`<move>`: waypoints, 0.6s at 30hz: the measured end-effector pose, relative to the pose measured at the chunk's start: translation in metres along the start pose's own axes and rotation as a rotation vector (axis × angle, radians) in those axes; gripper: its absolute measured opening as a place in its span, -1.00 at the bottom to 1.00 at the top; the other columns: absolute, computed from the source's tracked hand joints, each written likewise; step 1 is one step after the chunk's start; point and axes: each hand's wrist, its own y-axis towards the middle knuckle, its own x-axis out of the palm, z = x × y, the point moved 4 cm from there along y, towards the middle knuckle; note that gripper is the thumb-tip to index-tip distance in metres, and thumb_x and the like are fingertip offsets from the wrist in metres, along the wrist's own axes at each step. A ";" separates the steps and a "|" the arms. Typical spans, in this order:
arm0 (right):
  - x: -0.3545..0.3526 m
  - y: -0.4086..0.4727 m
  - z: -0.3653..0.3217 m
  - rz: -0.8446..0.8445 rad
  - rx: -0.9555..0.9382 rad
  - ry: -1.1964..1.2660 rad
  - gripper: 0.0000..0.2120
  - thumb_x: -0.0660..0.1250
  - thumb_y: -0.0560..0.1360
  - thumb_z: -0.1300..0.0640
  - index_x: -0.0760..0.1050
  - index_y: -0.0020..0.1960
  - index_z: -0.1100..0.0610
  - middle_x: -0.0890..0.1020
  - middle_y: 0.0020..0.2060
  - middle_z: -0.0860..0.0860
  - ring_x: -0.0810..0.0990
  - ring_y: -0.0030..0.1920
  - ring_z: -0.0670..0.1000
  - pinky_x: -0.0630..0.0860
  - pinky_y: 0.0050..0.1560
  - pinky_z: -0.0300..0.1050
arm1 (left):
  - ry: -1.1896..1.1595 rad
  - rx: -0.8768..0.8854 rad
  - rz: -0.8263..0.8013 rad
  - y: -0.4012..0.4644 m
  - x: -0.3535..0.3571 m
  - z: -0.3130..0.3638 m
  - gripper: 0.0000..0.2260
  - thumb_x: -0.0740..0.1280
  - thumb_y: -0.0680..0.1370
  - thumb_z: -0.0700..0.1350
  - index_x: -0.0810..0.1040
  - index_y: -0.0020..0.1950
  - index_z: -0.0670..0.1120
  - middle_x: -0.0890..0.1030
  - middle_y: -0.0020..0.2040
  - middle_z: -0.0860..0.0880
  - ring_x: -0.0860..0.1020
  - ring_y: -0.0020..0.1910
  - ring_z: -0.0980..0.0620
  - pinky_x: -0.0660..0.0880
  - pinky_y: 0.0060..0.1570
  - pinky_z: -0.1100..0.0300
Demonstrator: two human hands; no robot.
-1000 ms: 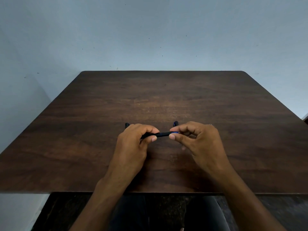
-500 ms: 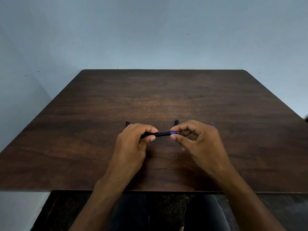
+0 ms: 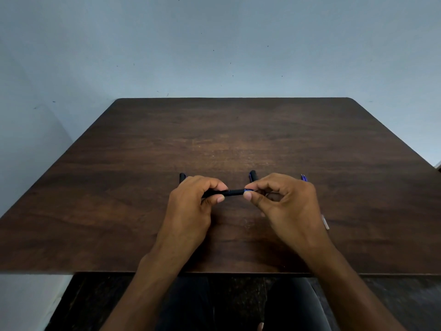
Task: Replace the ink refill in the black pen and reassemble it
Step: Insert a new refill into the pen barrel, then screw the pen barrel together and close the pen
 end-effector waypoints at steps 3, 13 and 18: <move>-0.001 0.000 0.000 0.002 0.008 0.007 -0.91 0.57 0.42 0.14 0.72 -0.10 -0.01 0.69 -0.28 -0.13 0.62 -0.34 -0.14 0.58 -0.23 -0.21 | 0.006 0.006 -0.003 0.000 0.001 0.000 -0.81 0.47 0.48 -0.26 0.67 0.01 0.00 0.64 -0.08 0.14 0.56 -0.03 0.21 0.40 0.02 0.46; -0.013 0.013 0.011 -0.062 0.158 -0.038 -0.85 0.54 0.45 0.21 0.65 -0.08 0.00 0.68 -0.27 -0.09 0.61 -0.36 -0.16 0.58 -0.29 -0.32 | 0.054 0.019 0.010 0.001 -0.012 -0.003 -0.83 0.47 0.48 -0.21 0.67 0.02 0.02 0.54 -0.14 0.33 0.55 -0.05 0.21 0.45 0.00 0.31; -0.015 0.038 0.018 -0.062 0.254 -0.211 -0.89 0.49 0.51 0.17 0.61 -0.14 -0.01 0.67 -0.21 -0.09 0.55 -0.38 -0.19 0.56 -0.28 -0.29 | 0.054 -0.018 -0.013 0.004 -0.016 -0.011 -0.81 0.47 0.48 -0.23 0.67 0.02 0.02 0.57 -0.12 0.27 0.54 -0.04 0.20 0.37 -0.03 0.43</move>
